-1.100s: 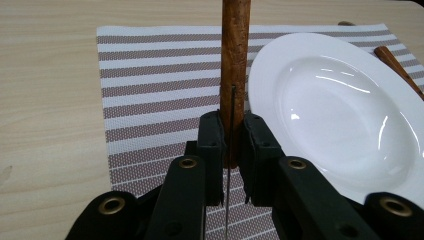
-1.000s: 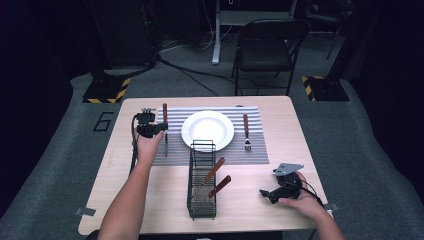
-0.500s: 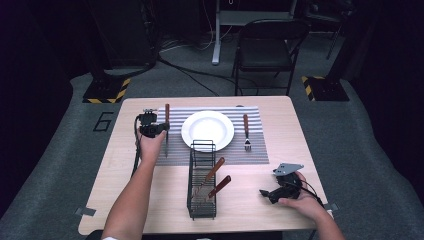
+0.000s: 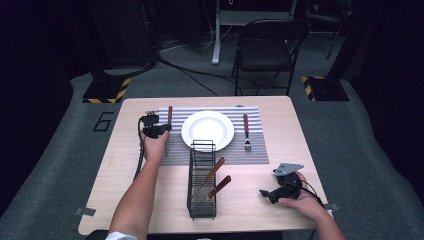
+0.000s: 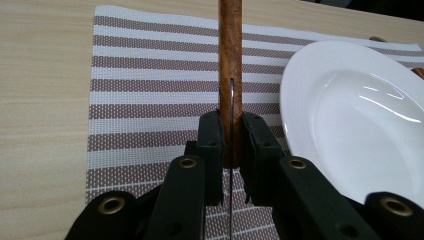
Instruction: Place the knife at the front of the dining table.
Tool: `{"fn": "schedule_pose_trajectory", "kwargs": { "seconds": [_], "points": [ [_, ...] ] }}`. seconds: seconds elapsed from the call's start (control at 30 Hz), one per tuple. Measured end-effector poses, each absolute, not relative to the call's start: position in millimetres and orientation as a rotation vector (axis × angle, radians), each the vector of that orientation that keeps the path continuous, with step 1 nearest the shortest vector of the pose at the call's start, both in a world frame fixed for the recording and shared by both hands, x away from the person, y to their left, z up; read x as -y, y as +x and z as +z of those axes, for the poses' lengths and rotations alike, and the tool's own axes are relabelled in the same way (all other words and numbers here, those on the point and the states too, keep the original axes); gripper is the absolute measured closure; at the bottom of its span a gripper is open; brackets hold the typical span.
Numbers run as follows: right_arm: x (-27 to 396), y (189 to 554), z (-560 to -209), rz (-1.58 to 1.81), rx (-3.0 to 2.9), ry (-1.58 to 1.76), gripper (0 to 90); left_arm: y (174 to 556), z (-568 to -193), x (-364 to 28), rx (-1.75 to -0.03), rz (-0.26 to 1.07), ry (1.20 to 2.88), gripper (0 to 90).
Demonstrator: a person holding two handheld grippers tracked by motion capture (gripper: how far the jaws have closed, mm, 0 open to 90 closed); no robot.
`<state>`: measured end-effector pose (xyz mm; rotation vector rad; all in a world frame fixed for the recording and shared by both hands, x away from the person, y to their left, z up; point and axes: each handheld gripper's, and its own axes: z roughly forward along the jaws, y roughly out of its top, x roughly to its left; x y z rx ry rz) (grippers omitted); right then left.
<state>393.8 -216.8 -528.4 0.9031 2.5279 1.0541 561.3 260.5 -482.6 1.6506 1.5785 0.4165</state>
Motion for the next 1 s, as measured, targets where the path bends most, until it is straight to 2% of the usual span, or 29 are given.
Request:
{"fn": "schedule_pose_trajectory", "kwargs": {
  "seconds": [0.3, 1.0],
  "points": [
    [216.9, 393.8, -528.3, 1.054, -2.528, 0.904, 0.0, 567.1, -492.6, -255.2, -1.596, 0.433, 1.652, 80.0],
    [216.8, 393.8, -528.3, 1.054, -2.528, 0.903, 0.0, 574.7, -505.2, -258.5, -1.656, 0.378, 1.545, 80.1]
  ]
}}
